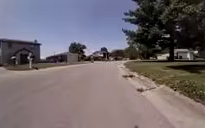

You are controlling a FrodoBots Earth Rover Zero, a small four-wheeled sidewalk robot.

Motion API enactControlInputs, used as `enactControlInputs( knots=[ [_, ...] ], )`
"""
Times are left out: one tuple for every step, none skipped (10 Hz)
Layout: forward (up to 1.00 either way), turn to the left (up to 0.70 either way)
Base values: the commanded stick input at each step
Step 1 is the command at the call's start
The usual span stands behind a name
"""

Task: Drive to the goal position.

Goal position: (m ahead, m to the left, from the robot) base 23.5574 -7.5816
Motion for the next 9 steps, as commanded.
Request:
enactControlInputs(
  knots=[
    [0.70,0.00],
    [0.70,0.00],
    [0.70,0.00],
    [0.70,0.00],
    [0.70,0.00],
    [0.70,0.00],
    [0.70,0.00],
    [0.70,0.00],
    [0.70,0.00]
  ],
)
